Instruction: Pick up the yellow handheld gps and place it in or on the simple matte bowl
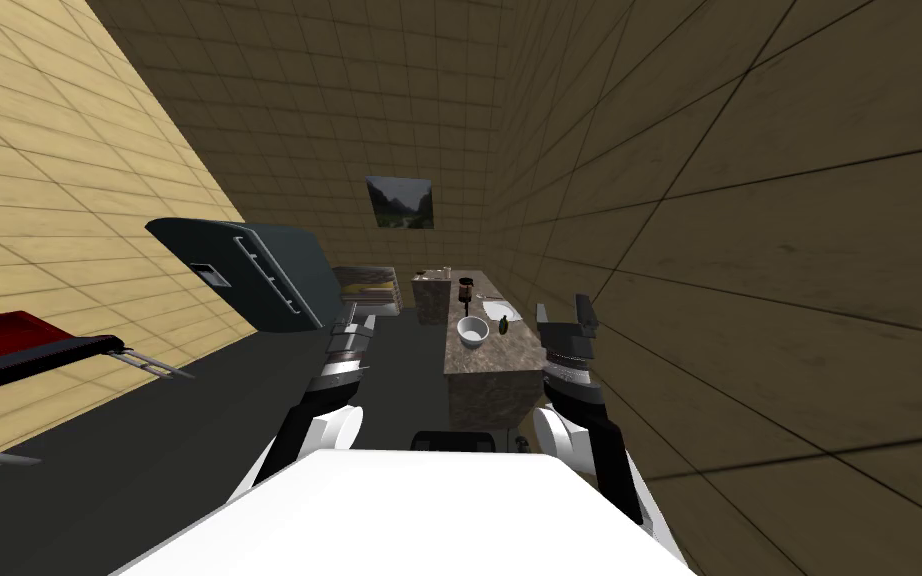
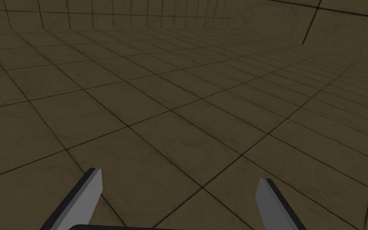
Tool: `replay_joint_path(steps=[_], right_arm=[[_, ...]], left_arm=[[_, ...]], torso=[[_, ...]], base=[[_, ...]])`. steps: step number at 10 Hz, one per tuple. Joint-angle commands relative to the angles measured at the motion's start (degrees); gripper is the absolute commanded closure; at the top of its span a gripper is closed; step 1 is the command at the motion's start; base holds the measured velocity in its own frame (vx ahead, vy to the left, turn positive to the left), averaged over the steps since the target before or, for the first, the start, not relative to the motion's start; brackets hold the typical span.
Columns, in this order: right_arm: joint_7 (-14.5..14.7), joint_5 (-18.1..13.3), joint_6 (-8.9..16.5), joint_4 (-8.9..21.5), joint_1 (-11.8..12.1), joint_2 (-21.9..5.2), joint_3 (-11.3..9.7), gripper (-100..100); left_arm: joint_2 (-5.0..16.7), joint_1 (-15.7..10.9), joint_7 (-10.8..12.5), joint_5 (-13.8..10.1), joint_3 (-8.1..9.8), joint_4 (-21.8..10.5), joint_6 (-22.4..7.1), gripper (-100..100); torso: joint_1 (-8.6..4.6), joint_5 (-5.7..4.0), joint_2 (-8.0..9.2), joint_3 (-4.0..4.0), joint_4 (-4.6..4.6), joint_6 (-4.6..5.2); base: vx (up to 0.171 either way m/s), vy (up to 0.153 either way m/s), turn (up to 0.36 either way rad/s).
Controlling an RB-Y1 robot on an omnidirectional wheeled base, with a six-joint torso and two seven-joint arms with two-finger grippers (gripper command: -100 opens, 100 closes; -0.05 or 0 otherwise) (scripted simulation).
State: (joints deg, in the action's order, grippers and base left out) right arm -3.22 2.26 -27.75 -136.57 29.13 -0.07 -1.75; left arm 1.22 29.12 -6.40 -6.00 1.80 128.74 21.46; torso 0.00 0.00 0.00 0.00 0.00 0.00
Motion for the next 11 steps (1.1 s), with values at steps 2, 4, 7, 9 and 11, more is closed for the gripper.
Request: replay_joint_path(steps=[2, 4, 7, 9, 11], right_arm=[[0.2, -2.1, 0.7, 1.9, -0.9, -2.7, 0.5, -100], [0.4, -5.7, 1.8, 5.0, -2.3, -5.0, 1.2, -100], [0.8, -10.6, 3.3, 9.1, -4.2, -6.9, 2.3, -100], [1.1, -14.0, 4.5, 12.2, -5.8, -7.8, 3.1, -100], [1.2, -16.8, 5.1, 13.9, -6.6, -8.2, 3.5, -100]], left_arm=[[0.0, 0.0, 0.0, 0.0, 0.00, 0.0, 0.0, 0], [0.0, 0.0, 0.0, 0.0, 0.00, 0.0, 0.0, 0], [0.0, 0.0, 0.0, 0.0, 0.00, 0.0, 0.0, 0], [0.0, 0.0, 0.0, 0.0, 0.00, 0.0, 0.0, 0], [0.0, 0.0, 0.0, 0.0, 0.00, 0.0, 0.0, 0]], torso=[[-0.02, -0.01, 0.01, 0.00, 0.00, -0.01], [-0.06, -0.01, 0.03, 0.01, 0.00, -0.01], [-0.06, -0.02, 0.03, 0.02, 0.01, 0.00], [-0.08, -0.02, 0.05, 0.03, 0.01, 0.00], [-0.07, -0.02, 0.04, 0.02, 0.01, 0.00]], base=[[-0.006, -0.005, 0.020], [-0.015, -0.010, 0.038], [-0.014, -0.012, 0.033], [-0.020, -0.015, 0.040], [-0.013, -0.012, 0.031]])
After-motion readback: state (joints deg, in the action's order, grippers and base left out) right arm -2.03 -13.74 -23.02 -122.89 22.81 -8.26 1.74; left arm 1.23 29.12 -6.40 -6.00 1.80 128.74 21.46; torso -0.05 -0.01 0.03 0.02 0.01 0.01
